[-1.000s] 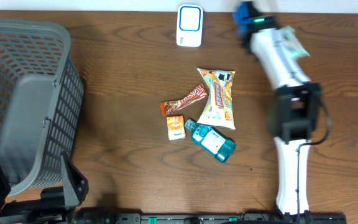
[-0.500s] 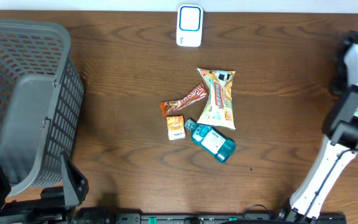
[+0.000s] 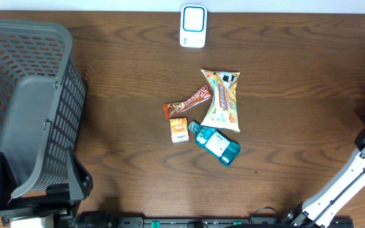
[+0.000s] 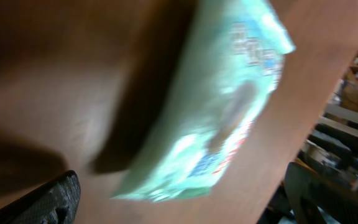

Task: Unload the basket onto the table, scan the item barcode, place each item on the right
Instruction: 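Release the wipes pack and swing the right gripper to the chip bag, then grasp the chip bag and hold it in front of the scanner, then carry the chip bag to the right edge and release it, then reach the right gripper to the red TOP bar and grasp it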

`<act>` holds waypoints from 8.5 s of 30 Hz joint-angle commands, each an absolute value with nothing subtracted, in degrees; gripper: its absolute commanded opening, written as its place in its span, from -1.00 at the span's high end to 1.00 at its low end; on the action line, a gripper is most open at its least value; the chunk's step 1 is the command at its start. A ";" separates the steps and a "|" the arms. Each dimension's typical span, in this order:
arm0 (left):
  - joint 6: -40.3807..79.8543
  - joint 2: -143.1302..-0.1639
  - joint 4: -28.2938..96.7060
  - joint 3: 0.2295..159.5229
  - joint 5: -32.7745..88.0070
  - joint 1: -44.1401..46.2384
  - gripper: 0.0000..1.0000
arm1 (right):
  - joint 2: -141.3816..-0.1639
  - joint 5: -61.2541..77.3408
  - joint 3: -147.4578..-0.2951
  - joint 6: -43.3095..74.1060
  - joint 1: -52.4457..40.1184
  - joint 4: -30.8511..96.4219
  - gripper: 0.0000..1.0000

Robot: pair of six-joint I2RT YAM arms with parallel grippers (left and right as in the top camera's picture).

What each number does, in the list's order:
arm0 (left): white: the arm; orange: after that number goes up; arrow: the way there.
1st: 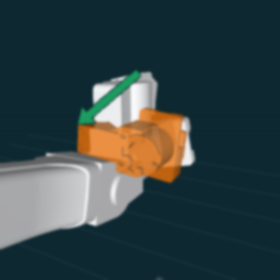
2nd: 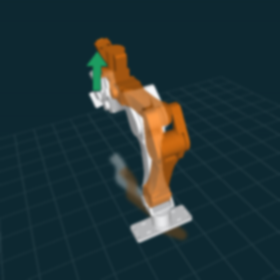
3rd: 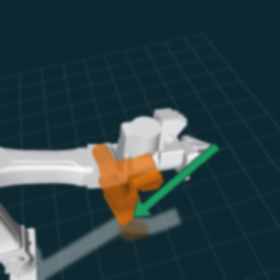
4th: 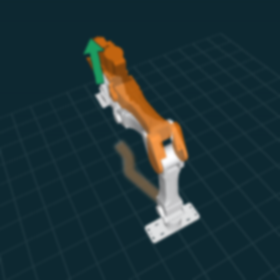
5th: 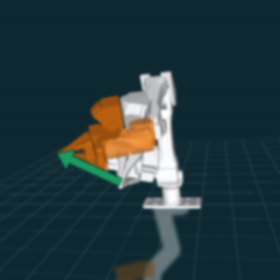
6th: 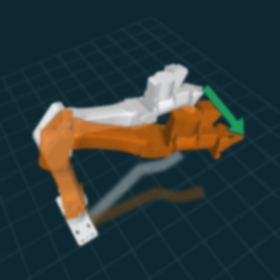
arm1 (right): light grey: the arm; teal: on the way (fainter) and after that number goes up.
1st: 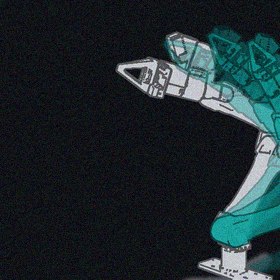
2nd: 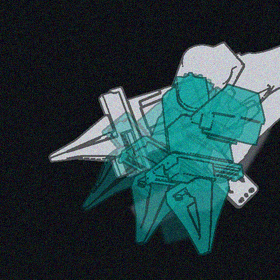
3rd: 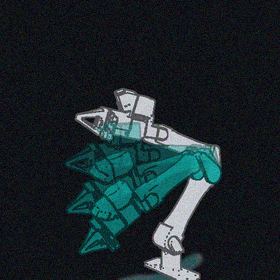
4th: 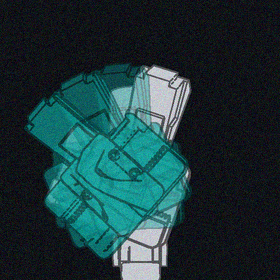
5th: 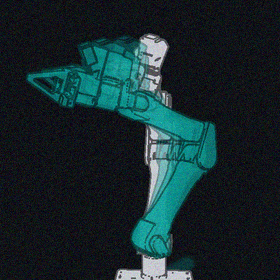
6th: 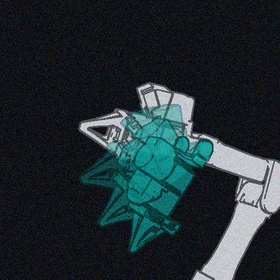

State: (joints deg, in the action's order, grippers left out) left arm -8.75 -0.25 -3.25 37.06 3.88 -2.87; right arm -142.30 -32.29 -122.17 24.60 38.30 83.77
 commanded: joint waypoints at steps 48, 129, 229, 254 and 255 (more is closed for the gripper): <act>9.32 -14.61 13.85 25.34 18.44 -2.72 -0.97 | -134.45 -35.05 -121.62 39.00 -34.89 79.37 -0.71; 9.32 -16.80 20.97 25.34 18.44 -2.72 -0.97 | -126.65 49.04 -121.82 -49.45 -18.70 74.32 0.97; 9.32 -16.80 20.97 25.34 18.44 -2.72 -0.97 | -123.24 38.17 -118.58 23.97 -4.19 64.62 -0.72; 9.32 -16.80 20.97 25.34 18.44 -2.72 -0.97 | -136.70 4.51 -118.39 69.43 -32.51 63.72 -0.27; 9.32 -16.80 20.97 25.34 18.44 -2.72 -0.97 | -137.67 6.33 -118.39 69.41 -32.51 63.77 -0.25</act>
